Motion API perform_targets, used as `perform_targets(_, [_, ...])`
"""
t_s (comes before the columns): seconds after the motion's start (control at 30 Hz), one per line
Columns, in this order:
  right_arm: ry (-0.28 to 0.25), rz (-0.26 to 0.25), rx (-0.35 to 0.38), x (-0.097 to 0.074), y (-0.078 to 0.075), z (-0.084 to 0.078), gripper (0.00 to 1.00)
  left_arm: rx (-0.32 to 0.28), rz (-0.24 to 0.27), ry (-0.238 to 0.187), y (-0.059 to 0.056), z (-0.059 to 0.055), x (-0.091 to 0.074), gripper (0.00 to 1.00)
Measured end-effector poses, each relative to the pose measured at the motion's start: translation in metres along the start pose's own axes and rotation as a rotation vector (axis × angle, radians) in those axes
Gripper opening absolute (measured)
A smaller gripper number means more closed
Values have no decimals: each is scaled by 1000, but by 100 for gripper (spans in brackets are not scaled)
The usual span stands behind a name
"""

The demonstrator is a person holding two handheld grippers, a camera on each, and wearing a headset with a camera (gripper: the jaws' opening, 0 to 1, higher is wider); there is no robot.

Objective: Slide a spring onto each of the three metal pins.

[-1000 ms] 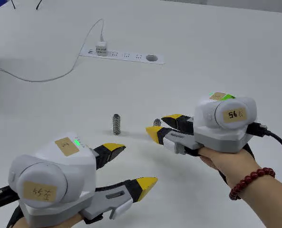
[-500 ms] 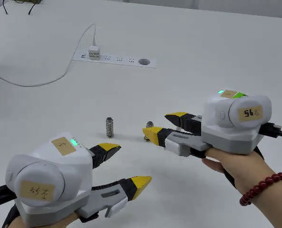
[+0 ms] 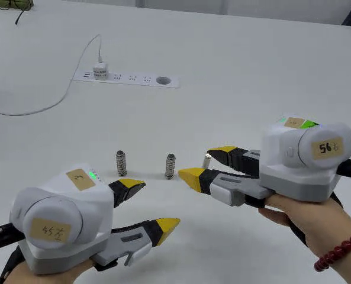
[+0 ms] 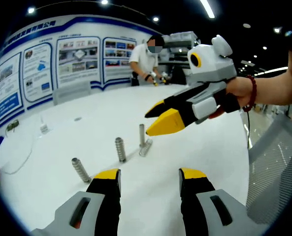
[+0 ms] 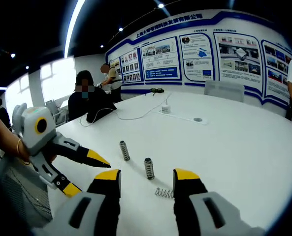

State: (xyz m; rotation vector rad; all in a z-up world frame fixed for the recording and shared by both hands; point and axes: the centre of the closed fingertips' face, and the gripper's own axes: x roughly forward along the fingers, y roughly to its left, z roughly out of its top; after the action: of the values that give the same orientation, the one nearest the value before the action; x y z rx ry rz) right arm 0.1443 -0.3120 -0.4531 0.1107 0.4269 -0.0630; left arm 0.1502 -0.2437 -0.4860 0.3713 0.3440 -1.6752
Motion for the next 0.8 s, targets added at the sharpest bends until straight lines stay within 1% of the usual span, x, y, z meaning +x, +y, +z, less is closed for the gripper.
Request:
perform_targets(0.27, [13, 20, 15, -16, -1, -6, 45, 24, -12, 20, 0, 0, 13, 45])
perform_targets(0.5, [17, 14, 22, -28, -4, -11, 47, 37, -11, 38, 2, -2, 25, 45])
perform_targets(0.8, [12, 19, 34, -41, -5, -18, 53, 61, -20, 42, 0, 2, 41, 43])
